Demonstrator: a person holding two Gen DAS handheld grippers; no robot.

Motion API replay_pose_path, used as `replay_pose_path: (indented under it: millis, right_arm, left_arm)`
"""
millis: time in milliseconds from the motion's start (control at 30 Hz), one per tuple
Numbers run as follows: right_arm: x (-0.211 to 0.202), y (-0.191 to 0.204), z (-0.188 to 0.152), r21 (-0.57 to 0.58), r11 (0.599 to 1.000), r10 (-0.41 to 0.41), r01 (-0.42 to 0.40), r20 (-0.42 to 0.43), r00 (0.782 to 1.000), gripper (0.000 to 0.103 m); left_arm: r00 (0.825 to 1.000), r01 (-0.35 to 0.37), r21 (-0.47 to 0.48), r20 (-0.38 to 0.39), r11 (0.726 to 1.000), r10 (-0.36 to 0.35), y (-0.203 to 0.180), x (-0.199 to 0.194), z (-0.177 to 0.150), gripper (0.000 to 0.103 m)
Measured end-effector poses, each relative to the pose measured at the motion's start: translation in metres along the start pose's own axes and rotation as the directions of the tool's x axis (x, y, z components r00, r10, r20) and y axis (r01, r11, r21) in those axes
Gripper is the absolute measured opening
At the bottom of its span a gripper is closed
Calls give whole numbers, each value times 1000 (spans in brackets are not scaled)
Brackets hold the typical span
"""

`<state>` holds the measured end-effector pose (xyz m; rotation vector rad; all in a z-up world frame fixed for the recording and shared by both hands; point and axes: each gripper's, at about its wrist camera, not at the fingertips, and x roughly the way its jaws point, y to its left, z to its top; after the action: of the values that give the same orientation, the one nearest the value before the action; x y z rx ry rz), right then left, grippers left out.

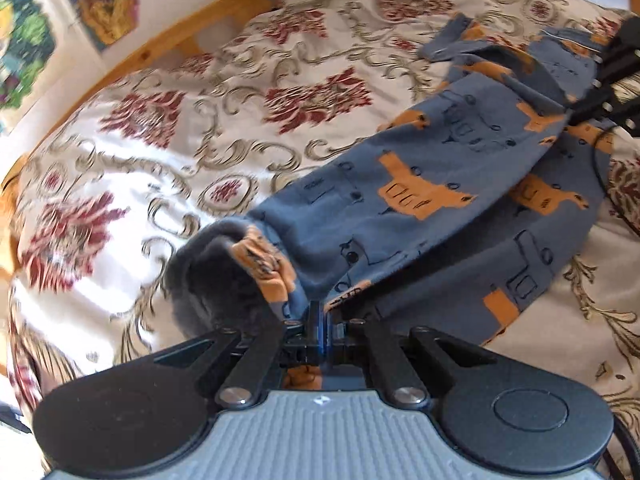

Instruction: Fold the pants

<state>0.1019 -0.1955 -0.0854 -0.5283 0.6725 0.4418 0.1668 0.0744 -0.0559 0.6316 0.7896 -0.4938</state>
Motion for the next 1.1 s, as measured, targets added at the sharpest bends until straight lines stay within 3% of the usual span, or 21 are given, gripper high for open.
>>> replay_pose_path:
  millis: [233,500,733,1100]
  right_arm:
    - [0,2,-2,8,1000,-23,22,9,1000,0]
    - [-19,15,-1,-17,998,-67,68,44,997,0]
    - [-34,39,-5,-63,995,-74,76,37,997,0]
    - [-27,52,-15,-79,996,-48,46,-25,999,0]
  left_arm:
    - [999,-18,-131,31,991,22,-2,3,-14,2]
    - [995,-60,-93,69,994,66,-2,-7,-12,2]
    - [994,-72,1,87,997,72,-3,-25,-19,2]
    - [998,-58,94,18,994,57,-16,-20,-32,2]
